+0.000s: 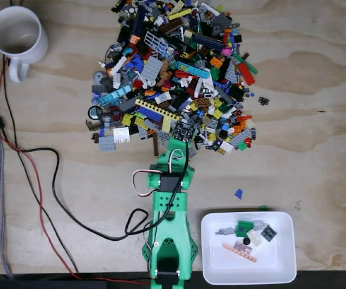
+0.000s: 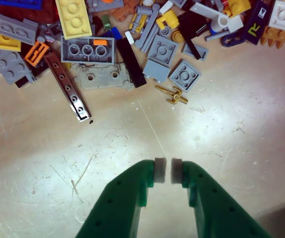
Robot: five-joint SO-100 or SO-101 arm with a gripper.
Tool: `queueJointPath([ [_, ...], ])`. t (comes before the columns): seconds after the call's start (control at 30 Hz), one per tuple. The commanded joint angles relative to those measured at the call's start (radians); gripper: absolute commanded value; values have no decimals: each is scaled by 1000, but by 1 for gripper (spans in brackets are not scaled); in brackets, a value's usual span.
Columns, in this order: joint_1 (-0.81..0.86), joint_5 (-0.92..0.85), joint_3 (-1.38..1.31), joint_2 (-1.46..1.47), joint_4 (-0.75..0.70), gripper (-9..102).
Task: Find the closest Lego and put it in the bin.
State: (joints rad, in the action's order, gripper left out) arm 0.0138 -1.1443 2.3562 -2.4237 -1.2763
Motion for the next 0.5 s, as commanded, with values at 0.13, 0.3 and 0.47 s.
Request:
queueJointPath([
  [0.13, -23, 31, 20, 6, 66, 5],
  [0.3, -23, 28, 21, 8, 66, 5],
  [0.47, -92, 20, 107, 14, 89, 8],
])
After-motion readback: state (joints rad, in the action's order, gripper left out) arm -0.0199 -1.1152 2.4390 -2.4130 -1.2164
